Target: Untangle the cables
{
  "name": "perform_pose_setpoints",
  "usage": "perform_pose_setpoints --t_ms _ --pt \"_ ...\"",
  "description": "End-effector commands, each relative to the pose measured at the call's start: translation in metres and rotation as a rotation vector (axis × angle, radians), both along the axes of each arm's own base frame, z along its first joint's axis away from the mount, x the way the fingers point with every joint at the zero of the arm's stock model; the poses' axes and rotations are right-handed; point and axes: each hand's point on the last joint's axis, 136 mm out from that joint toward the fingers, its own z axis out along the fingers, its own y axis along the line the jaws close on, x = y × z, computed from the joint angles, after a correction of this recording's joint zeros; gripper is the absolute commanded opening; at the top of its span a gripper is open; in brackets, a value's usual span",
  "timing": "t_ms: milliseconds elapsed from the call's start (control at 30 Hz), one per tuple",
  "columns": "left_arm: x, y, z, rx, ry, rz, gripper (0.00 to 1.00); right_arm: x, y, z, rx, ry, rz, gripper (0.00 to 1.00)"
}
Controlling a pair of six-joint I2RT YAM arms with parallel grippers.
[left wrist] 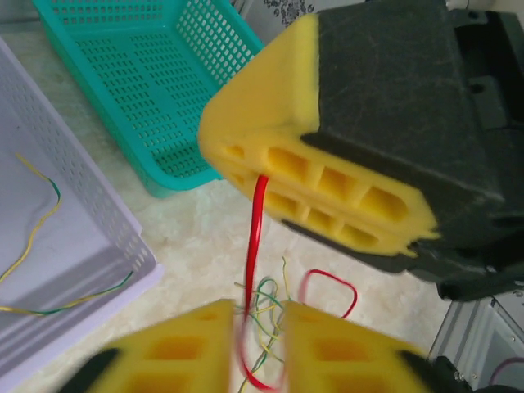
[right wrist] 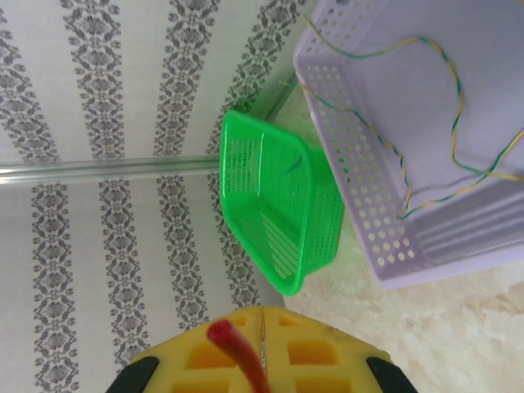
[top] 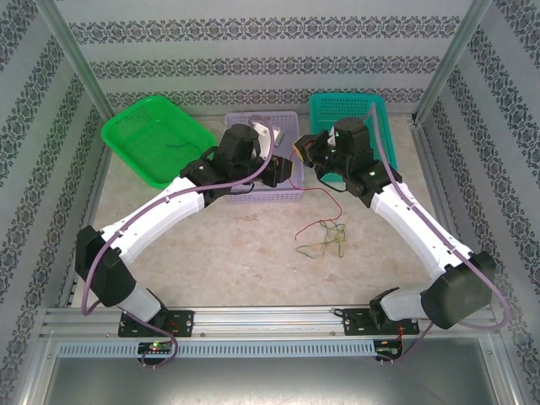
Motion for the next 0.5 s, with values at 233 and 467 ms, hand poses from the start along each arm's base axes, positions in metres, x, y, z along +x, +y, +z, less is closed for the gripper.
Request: perform_pose_setpoints --t_ms 233,467 --pt "0.016 0.053 0.035 0.034 0.015 0.338 0.75 0.058 -0.088 0.075 -0.096 -0.191 -0.174 0.00" --pt "-0.004 0.080 0.031 0.046 0.046 0.390 0.75 0.111 -0.131 0.098 -0.186 -0.265 -0.262 0.00"
